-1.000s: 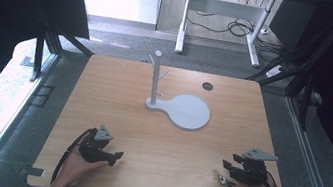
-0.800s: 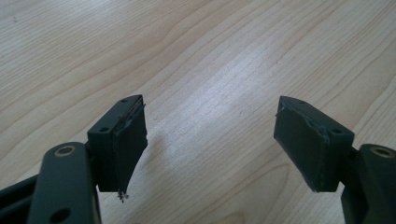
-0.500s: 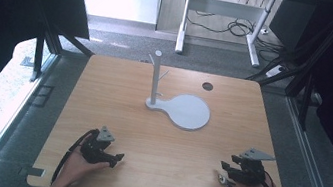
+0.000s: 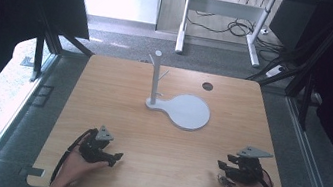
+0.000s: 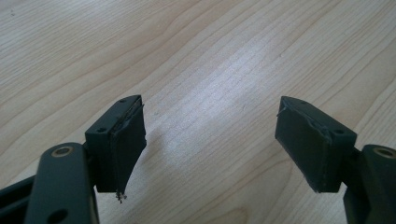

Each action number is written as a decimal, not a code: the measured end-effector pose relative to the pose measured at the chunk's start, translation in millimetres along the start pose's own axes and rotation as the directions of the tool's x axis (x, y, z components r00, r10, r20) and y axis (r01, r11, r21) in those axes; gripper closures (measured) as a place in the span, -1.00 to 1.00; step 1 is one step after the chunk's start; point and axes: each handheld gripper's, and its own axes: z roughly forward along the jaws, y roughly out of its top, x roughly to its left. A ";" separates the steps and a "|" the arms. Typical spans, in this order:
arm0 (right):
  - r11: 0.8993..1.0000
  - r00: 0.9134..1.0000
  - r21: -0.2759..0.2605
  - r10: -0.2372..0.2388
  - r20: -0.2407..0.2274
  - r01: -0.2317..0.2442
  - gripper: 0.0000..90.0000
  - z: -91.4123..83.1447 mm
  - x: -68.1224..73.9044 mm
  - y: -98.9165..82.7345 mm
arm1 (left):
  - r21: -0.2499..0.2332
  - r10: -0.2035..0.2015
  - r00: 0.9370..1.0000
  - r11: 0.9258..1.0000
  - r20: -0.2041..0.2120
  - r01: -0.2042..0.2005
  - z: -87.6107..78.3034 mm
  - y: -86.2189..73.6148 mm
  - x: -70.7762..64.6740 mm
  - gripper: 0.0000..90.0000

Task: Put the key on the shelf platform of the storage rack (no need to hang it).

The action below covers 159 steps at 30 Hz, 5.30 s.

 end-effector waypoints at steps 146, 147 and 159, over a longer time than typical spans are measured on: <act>0.871 0.978 0.446 -0.199 -0.063 0.206 1.00 -12.7 0.5 128.5 | -0.025 -0.027 1.000 0.999 -0.008 0.027 -5.6 -1.1 5.1 -0.45; 0.871 0.977 0.444 -0.200 -0.068 0.209 1.00 -11.3 -0.1 131.5 | -0.026 -0.027 1.000 0.999 -0.008 0.027 -5.7 -1.2 5.1 -0.45; 0.878 0.979 0.434 -0.171 -0.107 0.201 1.00 11.6 -5.9 162.5 | -0.042 -0.035 0.999 0.999 -0.010 0.035 -8.9 -1.4 7.9 -0.45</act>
